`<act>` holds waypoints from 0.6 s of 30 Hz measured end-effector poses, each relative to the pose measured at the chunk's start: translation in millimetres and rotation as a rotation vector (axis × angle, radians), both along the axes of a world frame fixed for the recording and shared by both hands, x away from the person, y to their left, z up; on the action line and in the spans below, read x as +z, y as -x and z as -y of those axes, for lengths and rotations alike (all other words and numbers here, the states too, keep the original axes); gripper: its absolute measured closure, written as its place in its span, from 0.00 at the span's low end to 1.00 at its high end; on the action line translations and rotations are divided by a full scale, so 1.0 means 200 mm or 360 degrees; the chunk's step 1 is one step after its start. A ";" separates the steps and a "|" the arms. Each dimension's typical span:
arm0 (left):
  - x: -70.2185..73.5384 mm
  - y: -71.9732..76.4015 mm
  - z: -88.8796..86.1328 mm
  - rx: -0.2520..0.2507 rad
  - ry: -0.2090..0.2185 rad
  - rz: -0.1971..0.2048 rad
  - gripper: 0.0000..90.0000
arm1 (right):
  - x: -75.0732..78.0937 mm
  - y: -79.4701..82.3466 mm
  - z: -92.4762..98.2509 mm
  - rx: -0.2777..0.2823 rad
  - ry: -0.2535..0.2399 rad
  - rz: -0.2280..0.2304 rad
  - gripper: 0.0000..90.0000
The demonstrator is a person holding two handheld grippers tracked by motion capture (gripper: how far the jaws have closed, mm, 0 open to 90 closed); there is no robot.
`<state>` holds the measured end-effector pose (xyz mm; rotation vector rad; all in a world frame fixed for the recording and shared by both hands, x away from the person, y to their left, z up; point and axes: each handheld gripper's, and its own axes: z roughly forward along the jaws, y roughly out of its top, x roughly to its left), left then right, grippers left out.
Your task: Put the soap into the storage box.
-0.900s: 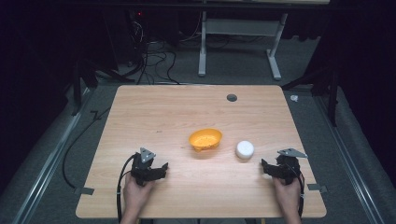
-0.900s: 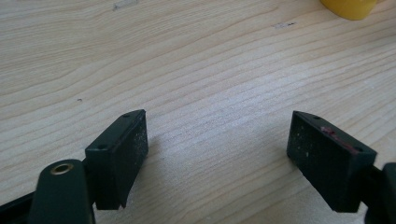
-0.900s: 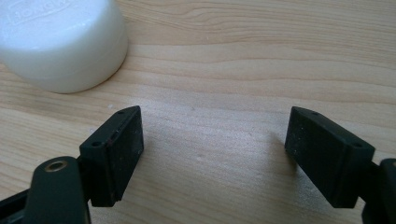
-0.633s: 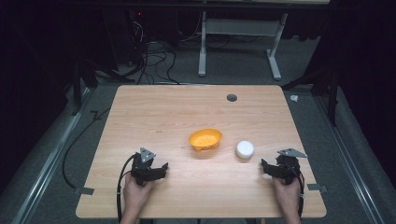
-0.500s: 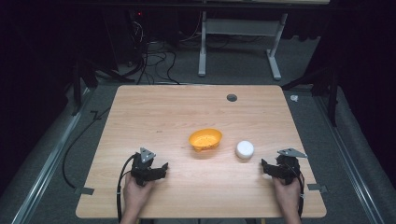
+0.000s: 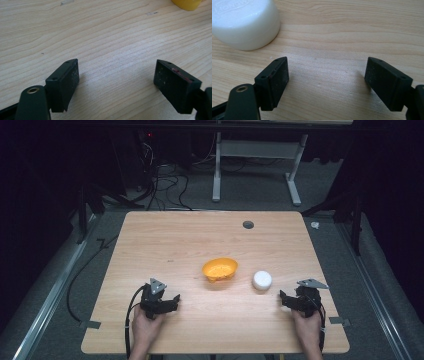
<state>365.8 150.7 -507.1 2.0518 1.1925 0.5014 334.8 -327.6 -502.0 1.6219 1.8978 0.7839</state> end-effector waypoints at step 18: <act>0.00 0.00 0.00 0.0001 0.0001 0.0001 0.23 | 0.02 0.05 -0.04 0.0078 -0.0061 0.0037 0.23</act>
